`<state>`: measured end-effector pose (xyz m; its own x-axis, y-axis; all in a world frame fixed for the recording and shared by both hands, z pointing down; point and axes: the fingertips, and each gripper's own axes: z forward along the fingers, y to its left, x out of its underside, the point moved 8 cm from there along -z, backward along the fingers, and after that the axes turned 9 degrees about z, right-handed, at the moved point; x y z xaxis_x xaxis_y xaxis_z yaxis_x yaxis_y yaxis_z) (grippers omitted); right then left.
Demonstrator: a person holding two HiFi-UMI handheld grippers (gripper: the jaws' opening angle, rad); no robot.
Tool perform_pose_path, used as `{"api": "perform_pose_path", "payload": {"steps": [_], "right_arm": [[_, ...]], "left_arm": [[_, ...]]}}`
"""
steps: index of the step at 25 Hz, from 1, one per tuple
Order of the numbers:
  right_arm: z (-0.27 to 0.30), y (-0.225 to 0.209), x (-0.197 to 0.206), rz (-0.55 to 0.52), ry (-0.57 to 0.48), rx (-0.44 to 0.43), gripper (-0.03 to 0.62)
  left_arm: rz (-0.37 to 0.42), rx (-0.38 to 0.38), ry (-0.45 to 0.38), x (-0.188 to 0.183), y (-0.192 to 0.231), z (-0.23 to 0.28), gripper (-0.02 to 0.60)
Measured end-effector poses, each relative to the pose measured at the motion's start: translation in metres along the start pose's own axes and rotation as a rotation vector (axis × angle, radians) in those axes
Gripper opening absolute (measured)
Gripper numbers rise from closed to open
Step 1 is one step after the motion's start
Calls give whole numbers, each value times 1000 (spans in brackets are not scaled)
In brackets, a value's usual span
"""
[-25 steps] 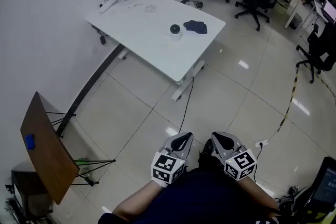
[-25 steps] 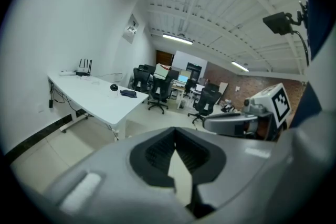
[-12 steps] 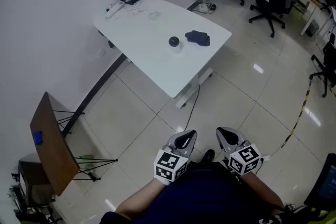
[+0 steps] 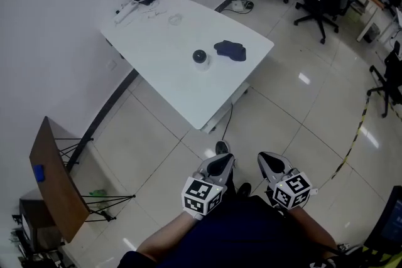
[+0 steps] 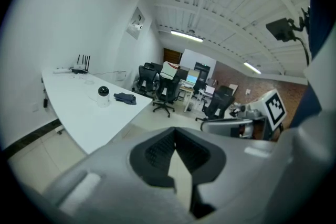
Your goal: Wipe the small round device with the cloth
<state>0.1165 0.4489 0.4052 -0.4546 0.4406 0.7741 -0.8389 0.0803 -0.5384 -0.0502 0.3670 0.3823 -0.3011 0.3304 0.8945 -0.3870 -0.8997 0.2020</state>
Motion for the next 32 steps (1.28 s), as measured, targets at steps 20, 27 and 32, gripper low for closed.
{"api": "perform_pose_path", "payload": {"steps": [20, 27, 32], "right_arm": [[166, -49, -124, -91, 70, 140, 5], [210, -74, -163, -141, 63, 132, 5], [254, -102, -189, -199, 91, 68, 5]], "left_arm": [[-91, 7, -72, -72, 187, 105, 2], [-26, -117, -59, -80, 223, 117, 2], [-28, -234, -32, -84, 248, 137, 2]]}}
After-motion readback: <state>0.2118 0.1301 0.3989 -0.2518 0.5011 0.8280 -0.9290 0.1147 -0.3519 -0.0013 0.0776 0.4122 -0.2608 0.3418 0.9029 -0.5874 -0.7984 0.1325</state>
